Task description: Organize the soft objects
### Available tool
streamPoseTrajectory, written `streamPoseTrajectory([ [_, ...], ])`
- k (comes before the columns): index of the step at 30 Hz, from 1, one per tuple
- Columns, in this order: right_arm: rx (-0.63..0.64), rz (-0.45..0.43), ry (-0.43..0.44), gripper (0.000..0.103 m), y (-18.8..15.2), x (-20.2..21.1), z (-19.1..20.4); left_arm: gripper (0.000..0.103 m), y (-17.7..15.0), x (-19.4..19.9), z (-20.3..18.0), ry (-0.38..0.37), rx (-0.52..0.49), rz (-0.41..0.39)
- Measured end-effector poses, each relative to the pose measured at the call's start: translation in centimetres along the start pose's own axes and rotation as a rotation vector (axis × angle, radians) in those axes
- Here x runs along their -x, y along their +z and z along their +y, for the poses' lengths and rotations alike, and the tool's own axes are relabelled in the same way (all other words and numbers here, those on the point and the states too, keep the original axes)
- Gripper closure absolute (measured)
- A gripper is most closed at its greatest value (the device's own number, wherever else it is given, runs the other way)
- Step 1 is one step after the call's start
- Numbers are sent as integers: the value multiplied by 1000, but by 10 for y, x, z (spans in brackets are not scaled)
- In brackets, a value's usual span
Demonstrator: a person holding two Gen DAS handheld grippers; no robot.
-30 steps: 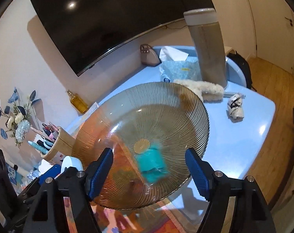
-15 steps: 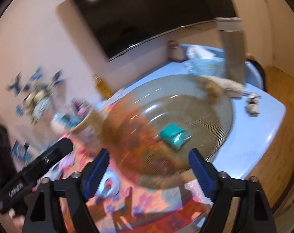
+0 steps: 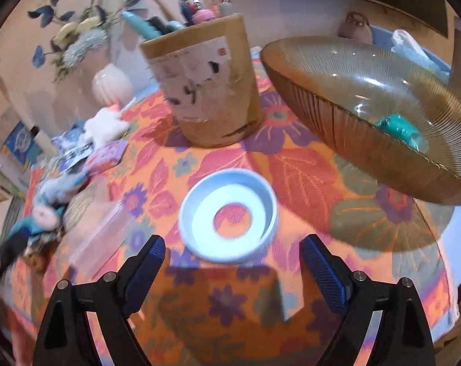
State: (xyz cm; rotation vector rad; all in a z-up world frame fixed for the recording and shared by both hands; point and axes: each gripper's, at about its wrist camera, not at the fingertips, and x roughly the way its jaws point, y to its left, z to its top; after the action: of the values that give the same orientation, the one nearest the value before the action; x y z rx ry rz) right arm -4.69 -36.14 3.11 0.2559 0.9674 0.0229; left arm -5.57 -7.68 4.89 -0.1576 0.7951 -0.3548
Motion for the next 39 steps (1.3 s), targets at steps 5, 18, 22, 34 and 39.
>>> streamPoseTrajectory([
  [5,66,-5,-87,12,8,-14,17,14,-4,-8,9,-20,29,29],
  [18,161,-120,-112,37,14,22,25,14,-8,-19,-38,-55,-112,62],
  [22,146,-188,-95,36,24,52,20,14,3,-23,-51,-55,-121,58],
  [34,-97,-288,-198,36,63,99,-86,14,12,-53,-66,-63,-83,107],
  [39,-224,-263,-237,33,85,91,-138,14,12,-58,-67,-57,-90,125],
])
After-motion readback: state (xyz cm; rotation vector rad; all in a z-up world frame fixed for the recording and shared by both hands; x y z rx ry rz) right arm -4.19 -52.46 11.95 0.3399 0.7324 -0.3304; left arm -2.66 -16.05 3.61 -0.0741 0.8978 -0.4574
